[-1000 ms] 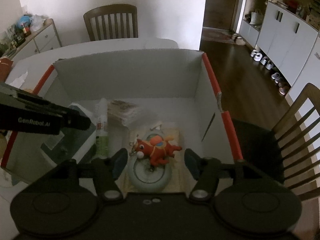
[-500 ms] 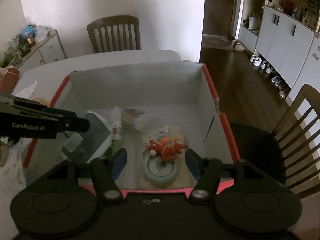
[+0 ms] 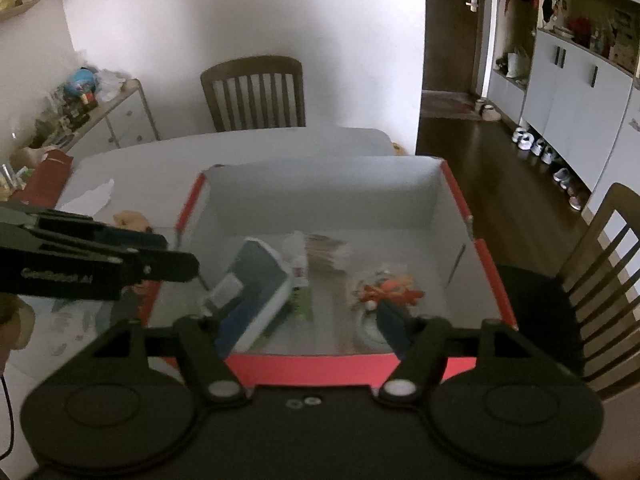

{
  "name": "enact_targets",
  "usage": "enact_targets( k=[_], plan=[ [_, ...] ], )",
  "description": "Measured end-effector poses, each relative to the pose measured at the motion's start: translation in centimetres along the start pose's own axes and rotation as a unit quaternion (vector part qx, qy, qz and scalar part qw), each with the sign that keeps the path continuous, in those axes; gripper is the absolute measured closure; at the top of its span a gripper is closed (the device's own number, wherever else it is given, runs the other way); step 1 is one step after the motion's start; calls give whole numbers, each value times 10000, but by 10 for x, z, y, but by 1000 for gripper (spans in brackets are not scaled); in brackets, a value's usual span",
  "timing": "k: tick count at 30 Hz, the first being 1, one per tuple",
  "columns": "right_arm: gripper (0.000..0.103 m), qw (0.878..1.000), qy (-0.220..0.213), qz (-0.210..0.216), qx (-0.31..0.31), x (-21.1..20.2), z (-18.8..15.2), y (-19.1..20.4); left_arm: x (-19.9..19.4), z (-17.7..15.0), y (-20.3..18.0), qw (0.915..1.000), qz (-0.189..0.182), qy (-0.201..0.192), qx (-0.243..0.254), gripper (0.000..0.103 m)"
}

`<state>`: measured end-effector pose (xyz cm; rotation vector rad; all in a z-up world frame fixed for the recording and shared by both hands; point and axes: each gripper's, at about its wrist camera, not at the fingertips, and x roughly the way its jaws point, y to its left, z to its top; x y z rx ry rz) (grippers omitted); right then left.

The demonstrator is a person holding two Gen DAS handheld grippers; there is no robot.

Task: Organize objects
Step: 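Move both tools back over the remaining items on the table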

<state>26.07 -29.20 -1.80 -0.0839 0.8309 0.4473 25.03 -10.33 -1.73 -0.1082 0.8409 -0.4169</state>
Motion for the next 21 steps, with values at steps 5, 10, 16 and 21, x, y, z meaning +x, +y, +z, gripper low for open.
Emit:
enact_targets(
  k=[5,10,16,21],
  plan=[
    [26,9999,-40,74,87,-6,-3,28,-23,-11,12,9999,-78,-79,72,35],
    [19,9998,-93,122,154,-11,-8,57,-46,-25,34,9999,-59,-100,69,28],
    [11,9995,-155,130,238,-9,-13,92,-71,-42,68,9999,56,-134,-4,21],
    [11,9995,-97,69,278,-1,-18,118,-86,-56,98,9998,174,-97,-14,14]
  ],
)
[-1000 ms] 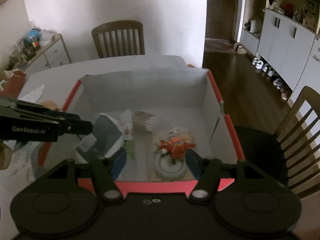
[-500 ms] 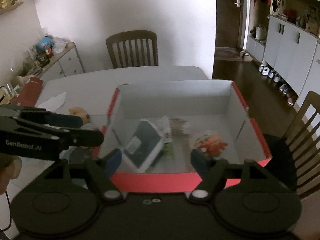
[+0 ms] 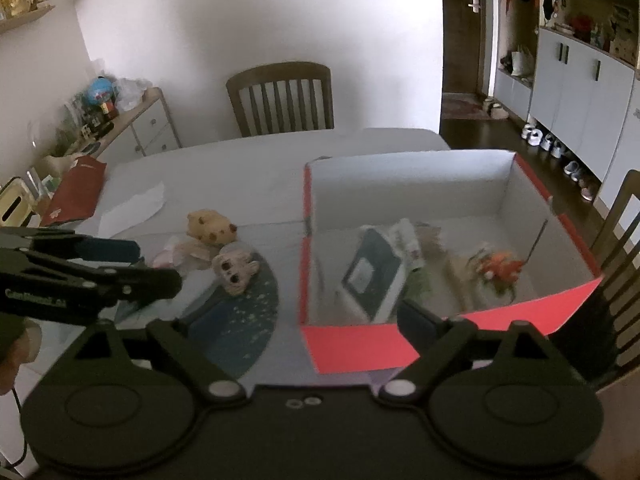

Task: Organize objects
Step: 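Move both tools back over the remaining items on the table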

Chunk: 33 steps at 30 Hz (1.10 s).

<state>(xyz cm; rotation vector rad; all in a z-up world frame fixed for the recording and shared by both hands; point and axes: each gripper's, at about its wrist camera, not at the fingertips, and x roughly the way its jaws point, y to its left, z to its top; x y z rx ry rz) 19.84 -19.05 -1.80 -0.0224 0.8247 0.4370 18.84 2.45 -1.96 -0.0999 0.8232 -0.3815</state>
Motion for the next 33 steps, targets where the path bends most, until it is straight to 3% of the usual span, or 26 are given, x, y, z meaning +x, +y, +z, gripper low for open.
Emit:
enact_targets(
  k=[5,24,33],
  plan=[
    [11,10000,51,-34,-16,9,-3,27,-13,-14,32,9999,45,-103,-98,1],
    [11,9973,424,-319,-503,80,2,95,-2,-62,135,9979,515,226,-318,0],
    [11,9942,707,-331,-740,121,7,106,26,-65,160,9954,884,369,-6,0]
  ],
)
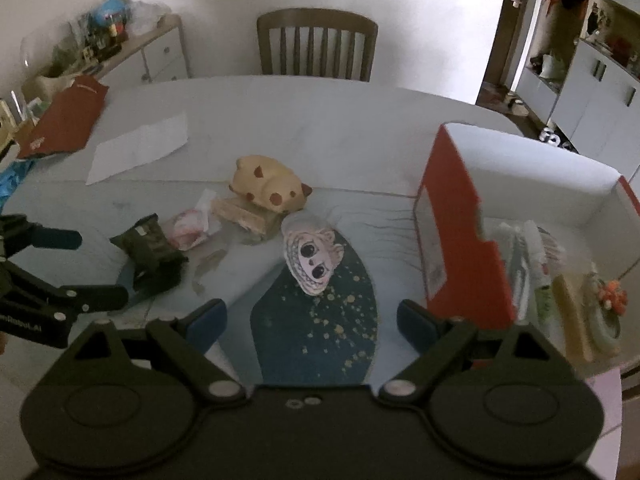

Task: Organize objects
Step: 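Grasp the black snack bag with the left tool while the right tool grasps the cartoon-face plush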

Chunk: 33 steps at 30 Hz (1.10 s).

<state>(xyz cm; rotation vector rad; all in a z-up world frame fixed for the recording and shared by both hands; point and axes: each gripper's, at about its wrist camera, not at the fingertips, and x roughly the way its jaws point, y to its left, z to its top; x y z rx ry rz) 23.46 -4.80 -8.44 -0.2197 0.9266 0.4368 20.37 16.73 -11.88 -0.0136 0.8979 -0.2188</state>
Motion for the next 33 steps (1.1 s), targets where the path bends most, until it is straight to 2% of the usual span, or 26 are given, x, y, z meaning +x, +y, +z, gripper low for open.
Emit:
enact_targets(
  k=[8,22,24,26,28,31,33],
  plan=[
    [13,9997,191,53,-108,36,14,3,30,8,7,9997,-153,127,133,0],
    [16,9989,461,-4,-30,82,26,-5,57,14,2,9987,21,91,508,0],
    [20,9987,503,1,-9,87,26,-6,58,13,1,9984,51,74,559,0],
    [29,9986,527,15,-11,89,26,-5,58,13,1,9985,79,62,547,0],
    [31,9987,511,23,-34,90,26,-4,58,13,1,9986,77,46,513,0],
    [41,9988,482,45,-46,89,27,-4,57,13,1,9989,35,36,472,1],
    [49,9989,466,39,-64,87,27,-4,56,12,1,9989,35,24,469,7]
  ],
)
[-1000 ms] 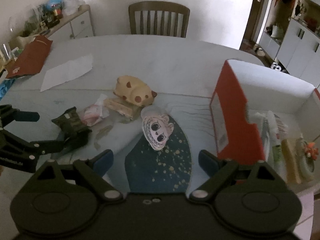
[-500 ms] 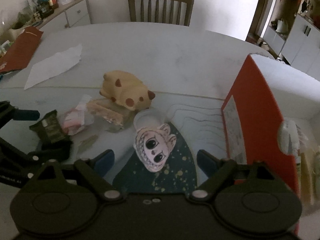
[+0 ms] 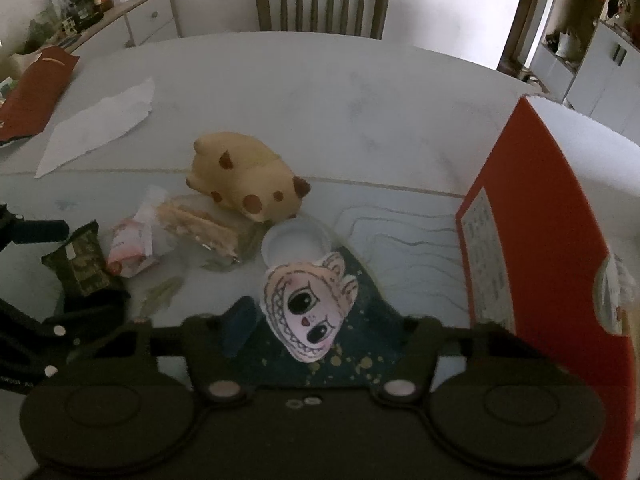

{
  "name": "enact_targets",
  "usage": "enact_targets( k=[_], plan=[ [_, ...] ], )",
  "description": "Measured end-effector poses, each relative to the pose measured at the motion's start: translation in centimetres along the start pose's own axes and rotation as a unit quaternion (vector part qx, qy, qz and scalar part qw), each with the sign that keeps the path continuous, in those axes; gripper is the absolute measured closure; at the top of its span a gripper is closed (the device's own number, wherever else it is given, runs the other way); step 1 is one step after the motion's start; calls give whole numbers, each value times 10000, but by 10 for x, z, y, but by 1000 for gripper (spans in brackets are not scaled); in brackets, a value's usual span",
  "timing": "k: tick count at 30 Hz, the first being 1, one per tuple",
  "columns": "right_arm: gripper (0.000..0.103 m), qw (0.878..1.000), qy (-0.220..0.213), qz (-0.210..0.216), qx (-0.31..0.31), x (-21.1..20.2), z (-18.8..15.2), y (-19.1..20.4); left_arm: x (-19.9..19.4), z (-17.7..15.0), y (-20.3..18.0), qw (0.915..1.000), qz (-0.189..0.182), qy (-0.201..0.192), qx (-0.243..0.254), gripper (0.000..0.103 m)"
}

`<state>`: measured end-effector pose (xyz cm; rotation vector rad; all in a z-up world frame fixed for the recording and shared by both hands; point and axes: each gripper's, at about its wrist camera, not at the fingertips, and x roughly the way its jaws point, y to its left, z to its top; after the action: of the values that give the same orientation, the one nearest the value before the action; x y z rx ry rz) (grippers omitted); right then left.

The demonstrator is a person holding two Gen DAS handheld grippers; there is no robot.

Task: Organize objects
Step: 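Grasp the black snack bag with the left tool while the right tool grasps the cartoon-face plush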

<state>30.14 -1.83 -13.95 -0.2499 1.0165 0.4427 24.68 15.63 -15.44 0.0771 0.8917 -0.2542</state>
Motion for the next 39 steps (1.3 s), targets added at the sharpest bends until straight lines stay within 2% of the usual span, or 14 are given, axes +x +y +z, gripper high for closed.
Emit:
enact_targets(
  k=[2,3,8,22,31,39],
  plan=[
    [59,10000,-2,1,-13,-1,0,1,-2,1,-1,10000,7,-3,16,14],
    [59,10000,-4,-17,-31,-1,0,2,-3,1,-2,10000,12,-13,18,24],
    [64,9999,-37,-108,-88,-7,-3,5,-9,3,-4,10000,-3,28,-41,41],
    [65,9995,-220,179,110,-69,-34,4,-56,-11,-23,9983,-295,51,-501,44],
    [65,9979,-404,419,277,-121,-56,2,-102,-4,-59,9965,-684,-92,-475,44],
    [65,9963,-654,430,355,-162,-68,-16,-125,8,-98,9949,-875,-247,-436,44]
  ],
)
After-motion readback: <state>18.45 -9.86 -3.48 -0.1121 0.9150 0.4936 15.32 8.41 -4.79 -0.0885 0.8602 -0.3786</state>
